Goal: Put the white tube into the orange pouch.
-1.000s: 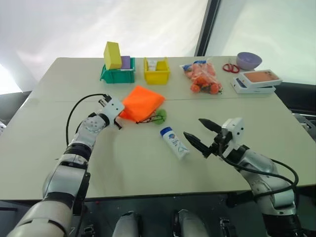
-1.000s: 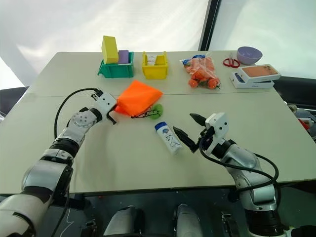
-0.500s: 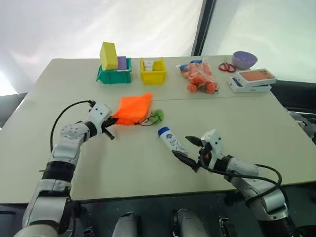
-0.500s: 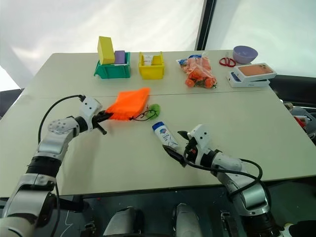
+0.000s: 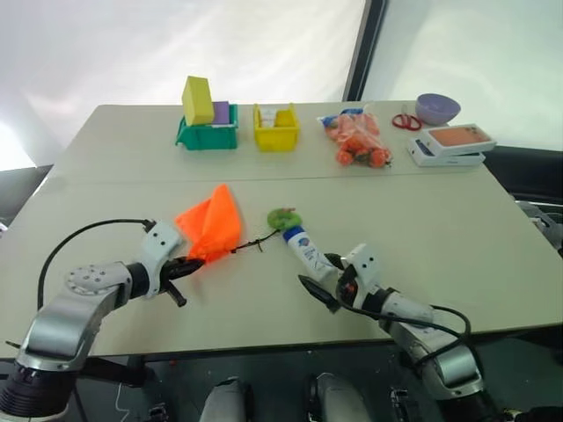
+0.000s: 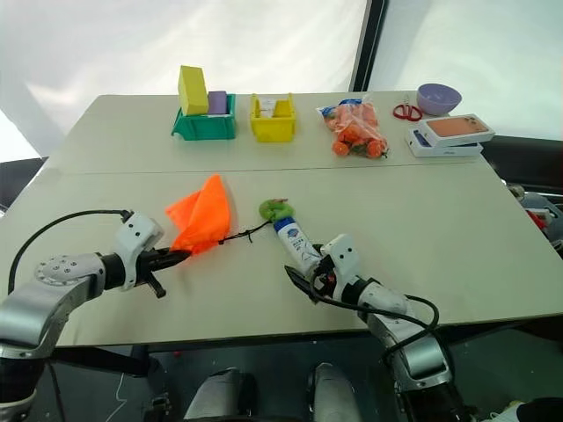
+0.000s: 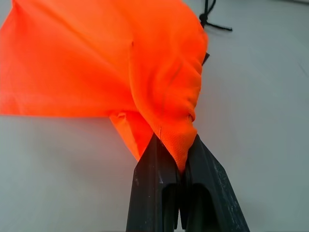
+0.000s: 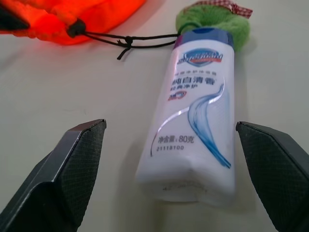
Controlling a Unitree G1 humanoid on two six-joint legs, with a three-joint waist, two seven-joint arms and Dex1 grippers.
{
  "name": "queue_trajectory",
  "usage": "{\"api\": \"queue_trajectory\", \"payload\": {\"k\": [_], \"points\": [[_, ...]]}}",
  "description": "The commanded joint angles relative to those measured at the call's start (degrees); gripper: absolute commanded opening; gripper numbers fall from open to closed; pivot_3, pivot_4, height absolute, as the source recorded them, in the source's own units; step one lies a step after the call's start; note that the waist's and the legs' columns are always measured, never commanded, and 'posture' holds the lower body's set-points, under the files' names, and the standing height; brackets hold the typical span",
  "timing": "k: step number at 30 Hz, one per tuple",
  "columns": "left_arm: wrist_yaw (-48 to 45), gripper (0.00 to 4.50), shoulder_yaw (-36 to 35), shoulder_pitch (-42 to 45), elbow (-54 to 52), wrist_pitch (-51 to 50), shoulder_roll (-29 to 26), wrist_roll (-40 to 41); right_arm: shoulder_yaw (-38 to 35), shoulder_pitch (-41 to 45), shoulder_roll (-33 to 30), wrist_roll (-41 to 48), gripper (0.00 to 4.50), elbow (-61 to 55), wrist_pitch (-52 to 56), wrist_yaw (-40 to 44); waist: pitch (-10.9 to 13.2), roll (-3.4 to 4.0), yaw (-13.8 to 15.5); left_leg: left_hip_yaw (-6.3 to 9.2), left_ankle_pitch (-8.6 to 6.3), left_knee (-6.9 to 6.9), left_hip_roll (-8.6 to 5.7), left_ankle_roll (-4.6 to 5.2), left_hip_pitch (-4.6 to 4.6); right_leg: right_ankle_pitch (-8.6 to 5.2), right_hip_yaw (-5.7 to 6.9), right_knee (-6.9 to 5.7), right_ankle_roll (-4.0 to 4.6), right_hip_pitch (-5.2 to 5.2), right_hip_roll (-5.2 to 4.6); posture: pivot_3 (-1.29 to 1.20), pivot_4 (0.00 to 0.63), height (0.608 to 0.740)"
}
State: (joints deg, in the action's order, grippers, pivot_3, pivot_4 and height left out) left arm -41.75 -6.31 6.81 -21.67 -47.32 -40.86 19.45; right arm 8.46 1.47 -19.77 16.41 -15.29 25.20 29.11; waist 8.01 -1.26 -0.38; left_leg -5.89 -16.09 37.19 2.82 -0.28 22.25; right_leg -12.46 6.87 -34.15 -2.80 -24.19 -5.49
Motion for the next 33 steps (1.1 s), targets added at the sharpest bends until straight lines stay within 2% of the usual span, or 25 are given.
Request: {"api": "queue_trajectory", "payload": {"k": [1, 6, 9, 12, 18, 25, 29, 33], "points": [[2.51, 0.06, -2.30, 1.90, -0.64, -0.66, 1.44, 1.44, -0.34, 1.04, 0.75, -1.17, 4.50, 0.54, -2.47, -0.46, 0.00, -0.01, -0.03, 0.00, 0.00, 0.00, 0.00, 0.00, 0.01, 0.02, 0.00, 0.00, 0.02, 0.04, 0.00, 0.00, 0.150, 0.740], [3.41, 0.06, -2.21, 3.56, 2.75, 1.72, 3.67, 2.37, -0.75, 1.29, 1.68, -1.94, 4.50, 2.17, -3.99, -0.98, -0.02, -0.02, -0.16, 0.00, 0.01, -0.02, 0.00, -0.01, 0.00, 0.06, 0.00, -0.03, 0.05, 0.04, 0.03, 0.00, 0.150, 0.740], [3.64, 0.00, -2.44, 4.62, 4.95, 2.68, 5.34, 3.38, -0.76, 1.35, 2.18, -2.12, 3.67, 2.46, -4.50, -1.18, -0.02, -0.01, -0.20, 0.00, 0.01, -0.02, 0.01, -0.01, 0.00, 0.06, 0.00, -0.05, 0.04, 0.04, 0.05, 0.00, 0.150, 0.740], [3.23, 0.00, -2.80, 5.17, 6.65, 3.08, 6.67, 4.72, -0.44, 1.14, 2.63, -2.77, 2.25, 2.04, -4.99, -1.46, -0.03, -0.03, -0.20, 0.00, 0.01, -0.01, 0.01, -0.02, 0.00, 0.06, 0.00, -0.06, 0.04, 0.04, 0.05, 0.00, 0.150, 0.740], [1.83, 0.00, -2.21, 5.06, 9.26, 4.34, 6.62, 5.47, -0.23, 1.20, 2.27, -3.17, 2.25, 0.45, -6.51, -0.31, -0.02, -0.01, -0.20, -0.01, 0.02, -0.01, 0.01, -0.02, -0.01, 0.06, -0.01, -0.06, 0.05, 0.04, 0.04, 0.00, 0.150, 0.740], [-0.24, 0.00, -3.28, 7.20, 11.66, 2.75, 5.84, 8.96, 5.23, 4.28, -0.62, 2.40, 2.25, -6.45, -1.84, 10.83, -0.03, -0.03, -0.27, 0.00, 0.02, -0.01, 0.01, -0.02, -0.01, 0.06, -0.01, -0.07, 0.04, 0.04, 0.05, 0.00, 0.150, 0.740], [-1.01, 0.00, -3.12, 8.37, 12.24, 1.92, 5.11, 9.89, 9.25, 7.88, 0.17, 2.81, 2.25, -4.53, 0.88, 13.86, -0.03, -0.04, -0.24, 0.00, 0.02, 0.00, 0.02, -0.02, -0.03, 0.06, -0.01, -0.09, 0.06, 0.04, 0.05, 0.00, 0.150, 0.740], [-1.50, 0.00, -2.82, 8.62, 11.28, 1.16, 4.34, 10.42, 11.05, 11.94, 3.95, 1.74, 2.25, 0.56, 0.86, 12.73, -0.03, -0.04, -0.25, 0.00, 0.02, 0.00, 0.01, -0.02, -0.02, 0.07, 0.00, -0.09, 0.05, 0.04, 0.05, 0.00, 0.150, 0.740]]}}
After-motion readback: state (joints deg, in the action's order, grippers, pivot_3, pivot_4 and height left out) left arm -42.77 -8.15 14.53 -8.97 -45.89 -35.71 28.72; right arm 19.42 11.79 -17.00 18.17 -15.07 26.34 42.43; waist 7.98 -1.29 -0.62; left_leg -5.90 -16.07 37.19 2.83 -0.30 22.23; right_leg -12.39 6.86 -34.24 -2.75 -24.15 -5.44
